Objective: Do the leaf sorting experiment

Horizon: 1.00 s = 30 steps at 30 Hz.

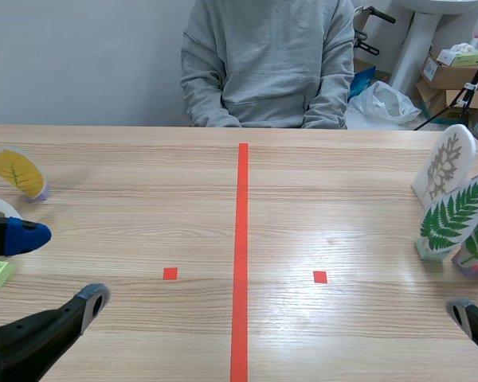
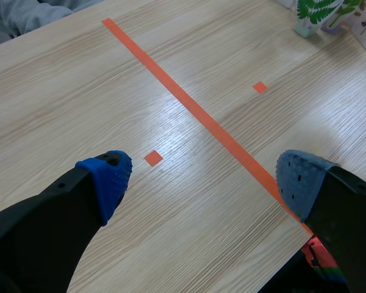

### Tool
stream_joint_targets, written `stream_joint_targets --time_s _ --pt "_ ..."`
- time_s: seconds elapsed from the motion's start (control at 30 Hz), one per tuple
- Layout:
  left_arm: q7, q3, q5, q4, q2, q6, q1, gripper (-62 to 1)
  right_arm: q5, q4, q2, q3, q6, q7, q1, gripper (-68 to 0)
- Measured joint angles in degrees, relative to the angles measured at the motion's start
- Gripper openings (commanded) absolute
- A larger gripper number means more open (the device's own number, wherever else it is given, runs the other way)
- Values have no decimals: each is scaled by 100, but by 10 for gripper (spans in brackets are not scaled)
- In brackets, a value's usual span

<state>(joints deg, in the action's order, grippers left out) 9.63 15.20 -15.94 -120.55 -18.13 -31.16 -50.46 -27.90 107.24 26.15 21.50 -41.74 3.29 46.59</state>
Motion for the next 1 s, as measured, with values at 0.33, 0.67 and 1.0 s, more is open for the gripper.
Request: stream_joint_targets --time_s 0.33,0.67,1.0 --pt "2 0 94 0 0 0 0 -99 -483 1458 72 2 -68 481 -37 -198" --pt "-118 0 87 0 0 431 140 -99 -811 1473 72 -68 -68 852 -33 -198" --pt "-125 11 87 2 0 651 142 -99 -813 1462 72 -68 -68 855 -33 -199"
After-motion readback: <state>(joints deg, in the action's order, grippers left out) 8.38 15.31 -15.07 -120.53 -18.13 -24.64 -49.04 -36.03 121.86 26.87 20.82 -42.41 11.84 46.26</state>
